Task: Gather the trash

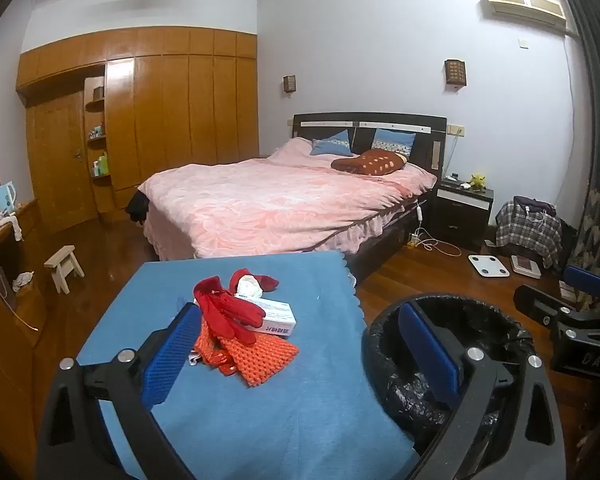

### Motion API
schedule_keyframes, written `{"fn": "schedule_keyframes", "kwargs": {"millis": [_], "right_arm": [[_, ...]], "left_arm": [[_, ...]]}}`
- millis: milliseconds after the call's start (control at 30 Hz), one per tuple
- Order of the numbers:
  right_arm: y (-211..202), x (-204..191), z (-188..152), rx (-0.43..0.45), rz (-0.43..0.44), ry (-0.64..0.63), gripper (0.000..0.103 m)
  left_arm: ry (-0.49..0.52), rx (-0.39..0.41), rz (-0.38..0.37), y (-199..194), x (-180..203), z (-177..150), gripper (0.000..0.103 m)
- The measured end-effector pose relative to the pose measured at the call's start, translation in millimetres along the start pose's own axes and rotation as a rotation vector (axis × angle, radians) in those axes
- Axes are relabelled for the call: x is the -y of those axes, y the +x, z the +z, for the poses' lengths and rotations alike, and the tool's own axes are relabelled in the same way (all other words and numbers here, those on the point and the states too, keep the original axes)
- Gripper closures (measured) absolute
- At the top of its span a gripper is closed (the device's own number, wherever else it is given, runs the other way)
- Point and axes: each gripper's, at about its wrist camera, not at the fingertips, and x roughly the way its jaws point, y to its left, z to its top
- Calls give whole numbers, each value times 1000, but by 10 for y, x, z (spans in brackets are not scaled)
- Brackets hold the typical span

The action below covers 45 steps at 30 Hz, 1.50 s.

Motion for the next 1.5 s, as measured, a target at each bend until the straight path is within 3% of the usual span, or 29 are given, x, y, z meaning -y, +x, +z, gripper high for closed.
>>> {"fn": "schedule_keyframes", "kwargs": {"millis": [1500], "right_arm": [[10,-8,-3,-5,2,4,5]], "left_arm": [[-2,-9,-2,37,-35,-11,6]]}}
